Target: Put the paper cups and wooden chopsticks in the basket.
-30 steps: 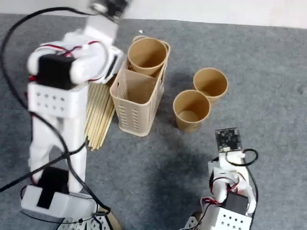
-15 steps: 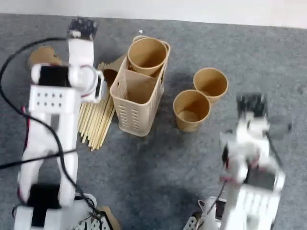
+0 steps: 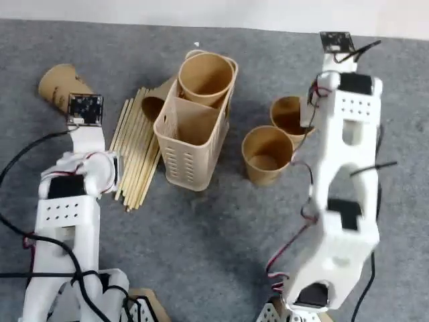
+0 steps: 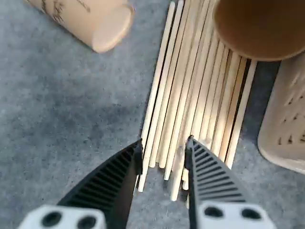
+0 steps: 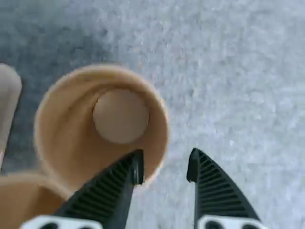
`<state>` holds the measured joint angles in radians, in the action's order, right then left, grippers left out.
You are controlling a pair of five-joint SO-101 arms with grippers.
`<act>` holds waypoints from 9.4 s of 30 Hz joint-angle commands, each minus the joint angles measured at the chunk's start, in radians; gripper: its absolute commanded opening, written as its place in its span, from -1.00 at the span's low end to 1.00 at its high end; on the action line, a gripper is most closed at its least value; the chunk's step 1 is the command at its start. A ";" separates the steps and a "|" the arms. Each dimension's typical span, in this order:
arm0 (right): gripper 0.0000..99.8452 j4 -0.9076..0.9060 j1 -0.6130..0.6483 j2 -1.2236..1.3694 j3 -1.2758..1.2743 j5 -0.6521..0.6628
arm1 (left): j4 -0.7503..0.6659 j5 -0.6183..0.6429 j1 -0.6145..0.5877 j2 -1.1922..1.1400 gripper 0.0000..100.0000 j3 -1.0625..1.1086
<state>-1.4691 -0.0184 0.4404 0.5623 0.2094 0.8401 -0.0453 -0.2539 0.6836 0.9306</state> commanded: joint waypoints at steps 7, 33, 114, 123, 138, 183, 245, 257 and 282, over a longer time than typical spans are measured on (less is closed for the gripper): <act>-0.89 -0.088 0.004 0.318 0.369 -0.012 | -0.049 -0.044 -0.001 0.028 -0.65 0.031; -0.99 -0.291 0.364 -0.194 0.857 -0.104 | -0.137 -0.046 0.030 0.028 -0.65 0.090; -0.99 -0.159 0.355 -0.529 0.542 -0.232 | -0.138 -0.044 0.031 0.028 -0.65 0.099; -0.99 0.137 0.371 -0.530 0.007 -0.236 | -0.138 -0.046 0.031 0.028 -0.65 0.101; -0.70 0.249 0.378 -0.530 -0.076 -0.290 | -0.137 -0.044 0.031 0.028 -0.65 0.101; -0.38 0.328 0.449 -1.465 -1.620 -0.032 | -0.035 0.081 -0.277 -2.052 -0.65 -2.480; -0.38 0.406 0.443 -1.514 -1.689 -0.032 | 0.913 -0.224 -0.101 -1.435 -0.56 -2.417; -0.38 0.412 0.447 -1.514 -1.713 -0.032 | 0.787 -0.250 -0.219 -1.695 -0.51 -2.338; -0.38 0.412 0.444 -1.518 -1.716 -0.032 | 0.918 -0.270 0.007 -1.830 -0.50 -2.428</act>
<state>-1.0687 0.4235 -1.0587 -1.1577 0.1726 1.7254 -0.3030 -0.3168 -1.1515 -1.4768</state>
